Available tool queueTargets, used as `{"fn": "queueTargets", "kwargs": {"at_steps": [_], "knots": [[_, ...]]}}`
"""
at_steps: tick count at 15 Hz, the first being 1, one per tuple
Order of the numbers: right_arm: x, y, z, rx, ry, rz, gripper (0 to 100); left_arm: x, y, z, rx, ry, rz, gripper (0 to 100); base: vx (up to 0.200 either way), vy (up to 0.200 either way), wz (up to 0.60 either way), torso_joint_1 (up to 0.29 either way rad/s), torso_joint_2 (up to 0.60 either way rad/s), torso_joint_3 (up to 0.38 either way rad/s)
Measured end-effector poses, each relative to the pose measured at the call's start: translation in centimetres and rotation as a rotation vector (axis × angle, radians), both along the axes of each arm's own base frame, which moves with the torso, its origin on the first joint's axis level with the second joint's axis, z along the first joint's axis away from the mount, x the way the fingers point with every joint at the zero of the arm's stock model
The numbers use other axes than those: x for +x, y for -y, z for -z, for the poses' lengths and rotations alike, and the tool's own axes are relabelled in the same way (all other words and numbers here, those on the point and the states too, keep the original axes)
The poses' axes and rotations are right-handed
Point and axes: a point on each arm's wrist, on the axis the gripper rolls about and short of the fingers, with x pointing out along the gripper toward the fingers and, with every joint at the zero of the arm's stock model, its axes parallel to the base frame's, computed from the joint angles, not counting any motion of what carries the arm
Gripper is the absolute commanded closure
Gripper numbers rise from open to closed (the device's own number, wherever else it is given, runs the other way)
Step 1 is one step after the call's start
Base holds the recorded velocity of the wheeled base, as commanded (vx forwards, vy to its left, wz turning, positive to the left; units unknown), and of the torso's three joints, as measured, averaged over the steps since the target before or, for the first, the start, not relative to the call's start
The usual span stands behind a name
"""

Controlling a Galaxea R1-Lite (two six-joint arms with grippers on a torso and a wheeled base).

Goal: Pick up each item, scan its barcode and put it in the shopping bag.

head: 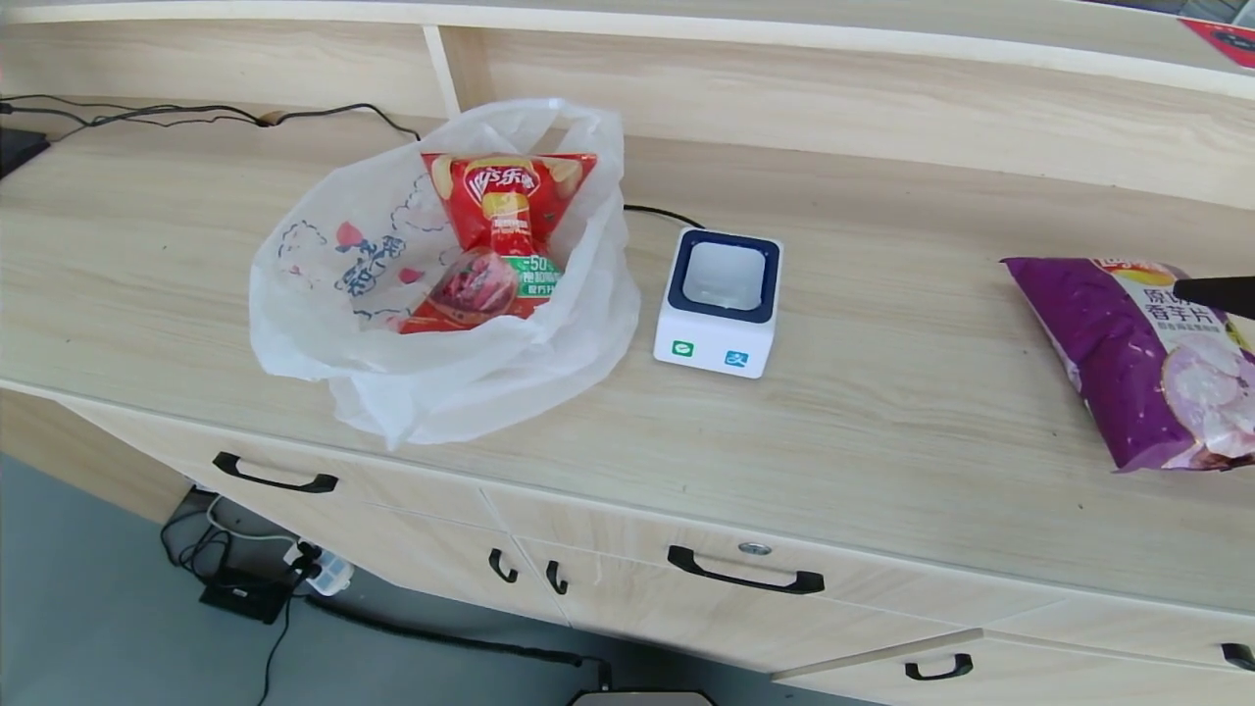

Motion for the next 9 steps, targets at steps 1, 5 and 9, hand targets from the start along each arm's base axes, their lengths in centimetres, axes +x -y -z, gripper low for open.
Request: {"fn": "queueTargets", "kwargs": {"at_steps": [1,5,9], "knots": [[0.5,0.2,0.4,-0.002,-0.029,0.001,0,0.0,0.0,0.0,0.000,0.000,0.001,0,0.000,0.000,0.00,0.000,0.00,0.000],[2.0,1.8,1.8,-0.011,-0.118,0.048,0,0.0,0.0,0.0,-0.001,0.000,0.000,0,0.000,0.000,0.00,0.000,0.00,0.000],[3.1,2.8,2.5,-0.007,-0.149,0.066,0,0.0,0.0,0.0,0.000,0.000,0.001,0,0.000,0.000,0.00,0.000,0.00,0.000]]}}
